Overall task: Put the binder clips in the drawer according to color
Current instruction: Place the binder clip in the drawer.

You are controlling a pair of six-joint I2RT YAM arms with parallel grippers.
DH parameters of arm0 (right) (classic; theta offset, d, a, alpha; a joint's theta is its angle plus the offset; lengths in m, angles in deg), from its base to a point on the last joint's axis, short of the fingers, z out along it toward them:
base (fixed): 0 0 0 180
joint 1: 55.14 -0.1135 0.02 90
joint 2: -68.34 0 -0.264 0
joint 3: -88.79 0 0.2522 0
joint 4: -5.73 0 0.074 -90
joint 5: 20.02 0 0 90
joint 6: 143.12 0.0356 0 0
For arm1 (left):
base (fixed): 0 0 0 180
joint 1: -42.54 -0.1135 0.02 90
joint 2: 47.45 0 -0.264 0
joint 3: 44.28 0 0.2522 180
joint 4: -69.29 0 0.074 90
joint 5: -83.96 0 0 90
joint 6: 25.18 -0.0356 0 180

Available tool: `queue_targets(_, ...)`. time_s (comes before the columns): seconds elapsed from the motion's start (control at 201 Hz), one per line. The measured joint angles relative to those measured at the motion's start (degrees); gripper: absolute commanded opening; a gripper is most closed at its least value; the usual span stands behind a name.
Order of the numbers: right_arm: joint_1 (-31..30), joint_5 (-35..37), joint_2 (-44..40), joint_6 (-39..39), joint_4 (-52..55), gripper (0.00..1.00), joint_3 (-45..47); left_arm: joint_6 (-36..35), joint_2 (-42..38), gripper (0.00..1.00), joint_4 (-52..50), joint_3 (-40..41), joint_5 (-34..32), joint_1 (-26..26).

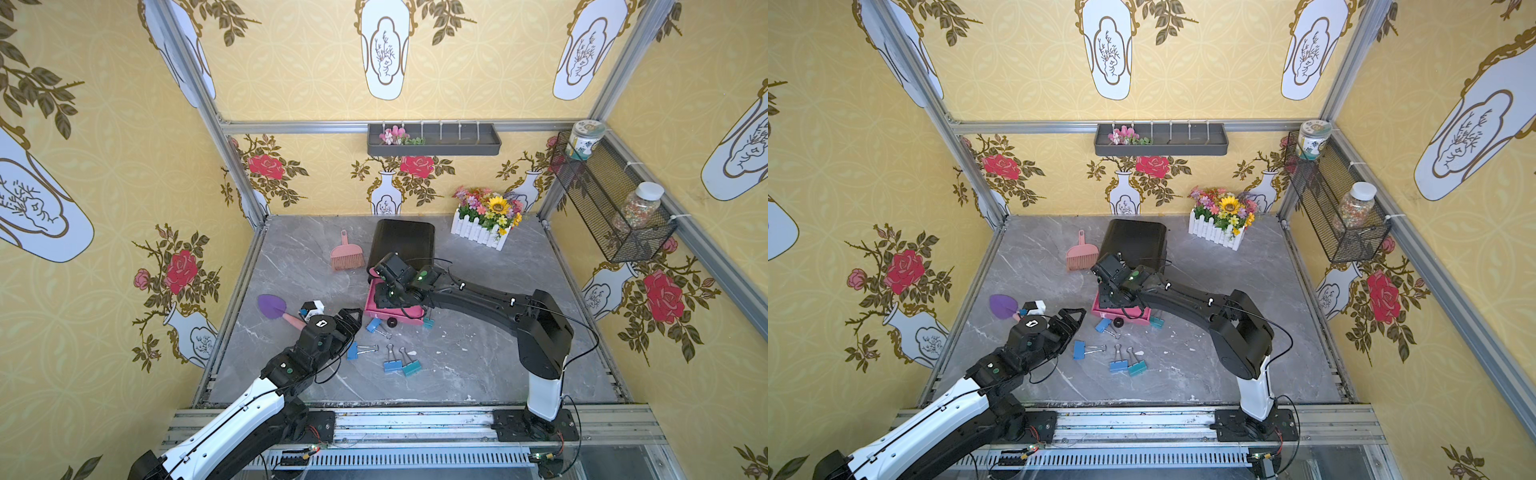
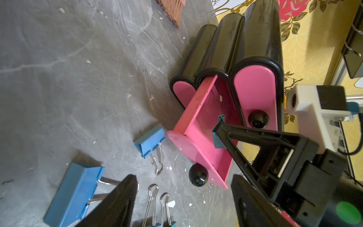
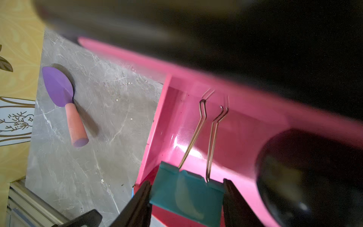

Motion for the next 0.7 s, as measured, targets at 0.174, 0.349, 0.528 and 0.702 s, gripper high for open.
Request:
queue_targets(0.174,-0.55,0.61,-3.13,-0.02,-0.04,0.66,1.70,0.02,0.94,0.81,0.31,0.28,0.07,-0.13)
queue_targets(0.349,-0.96,1.40,-4.85,-0.17,-0.46,0.72,2.78,0.02,2.10,0.81,1.33,0.33,0.26,-0.13)
queue_targets(0.528,-0.72,2.03,-5.05,-0.39,-1.09,0.72,3.50,0.04,2.69,0.81,2.40,0.33,0.33,-0.13)
queue_targets(0.702,-1.90,3.98,-9.88,-1.25,-1.14,0.72,7.13,0.22,3.93,0.81,3.56,0.55,0.63,-0.15)
